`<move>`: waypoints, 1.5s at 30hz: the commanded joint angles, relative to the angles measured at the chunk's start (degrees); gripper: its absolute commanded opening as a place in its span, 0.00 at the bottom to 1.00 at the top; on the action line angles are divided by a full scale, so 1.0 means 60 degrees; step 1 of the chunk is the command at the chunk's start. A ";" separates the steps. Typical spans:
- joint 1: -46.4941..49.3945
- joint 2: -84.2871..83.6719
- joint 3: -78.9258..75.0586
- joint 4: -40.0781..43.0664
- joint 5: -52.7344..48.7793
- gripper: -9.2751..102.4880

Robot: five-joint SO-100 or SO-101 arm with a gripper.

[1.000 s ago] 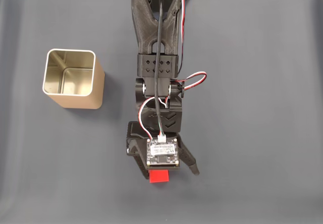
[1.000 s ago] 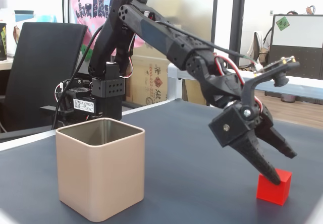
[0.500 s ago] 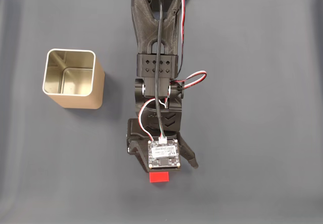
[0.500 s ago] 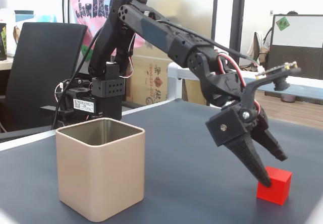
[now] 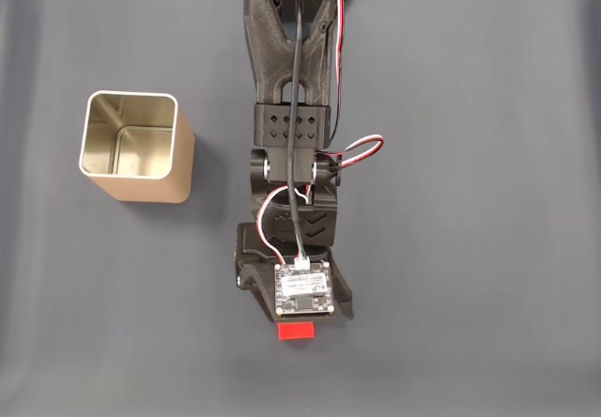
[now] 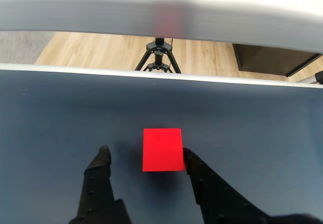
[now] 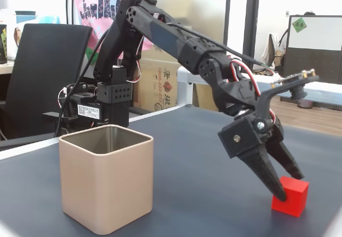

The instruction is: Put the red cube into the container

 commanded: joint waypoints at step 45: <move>0.0674 0.3779 -0.0498 0.3677 -0.0088 0.11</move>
